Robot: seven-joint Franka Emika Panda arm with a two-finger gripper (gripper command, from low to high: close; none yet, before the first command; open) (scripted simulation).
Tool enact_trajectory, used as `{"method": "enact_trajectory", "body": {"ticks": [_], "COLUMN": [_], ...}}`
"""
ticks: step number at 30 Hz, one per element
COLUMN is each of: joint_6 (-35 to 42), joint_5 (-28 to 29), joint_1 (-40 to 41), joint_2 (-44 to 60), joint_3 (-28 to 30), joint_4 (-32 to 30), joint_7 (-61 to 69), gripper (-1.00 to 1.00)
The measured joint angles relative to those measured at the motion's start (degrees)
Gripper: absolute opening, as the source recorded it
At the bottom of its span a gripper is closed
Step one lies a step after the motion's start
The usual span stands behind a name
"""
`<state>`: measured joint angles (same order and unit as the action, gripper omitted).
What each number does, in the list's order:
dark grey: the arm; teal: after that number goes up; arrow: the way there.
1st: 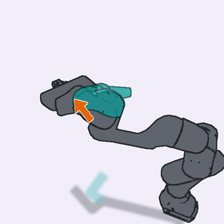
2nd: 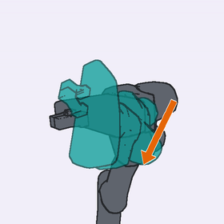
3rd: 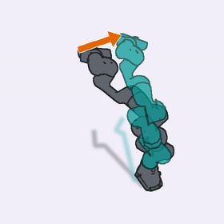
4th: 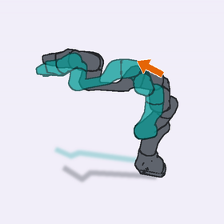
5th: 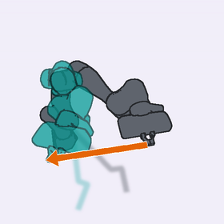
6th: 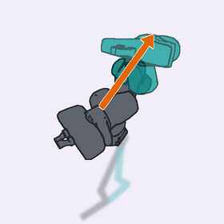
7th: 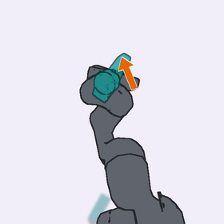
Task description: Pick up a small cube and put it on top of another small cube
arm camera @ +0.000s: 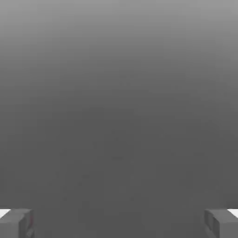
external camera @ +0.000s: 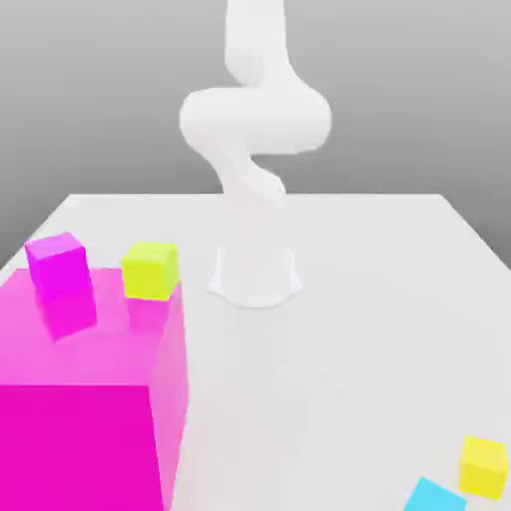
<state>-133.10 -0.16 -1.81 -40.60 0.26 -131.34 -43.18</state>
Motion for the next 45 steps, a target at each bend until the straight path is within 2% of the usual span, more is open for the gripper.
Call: {"method": "enact_trajectory", "body": {"ticks": [19,30,34,35,41,45], "joint_6": [-10.01,-15.99,-21.69,-22.65,-23.05,-18.52], "joint_5": [-1.45,2.76,3.93,4.05,4.10,3.45], "joint_1": [-10.45,-14.03,-14.84,-14.95,-14.99,-14.59], "joint_2": [39.82,62.69,70.98,72.24,72.86,67.10], "joint_3": [-1.77,-4.01,-3.43,-3.31,-3.27,-3.82], "joint_4": [3.36,5.34,6.92,7.18,7.31,6.08], "joint_7": [20.40,28.38,28.30,28.23,28.21,28.70], "gripper": [0.00,0.00,0.00,-1.00,-1.00,-1.00]}}
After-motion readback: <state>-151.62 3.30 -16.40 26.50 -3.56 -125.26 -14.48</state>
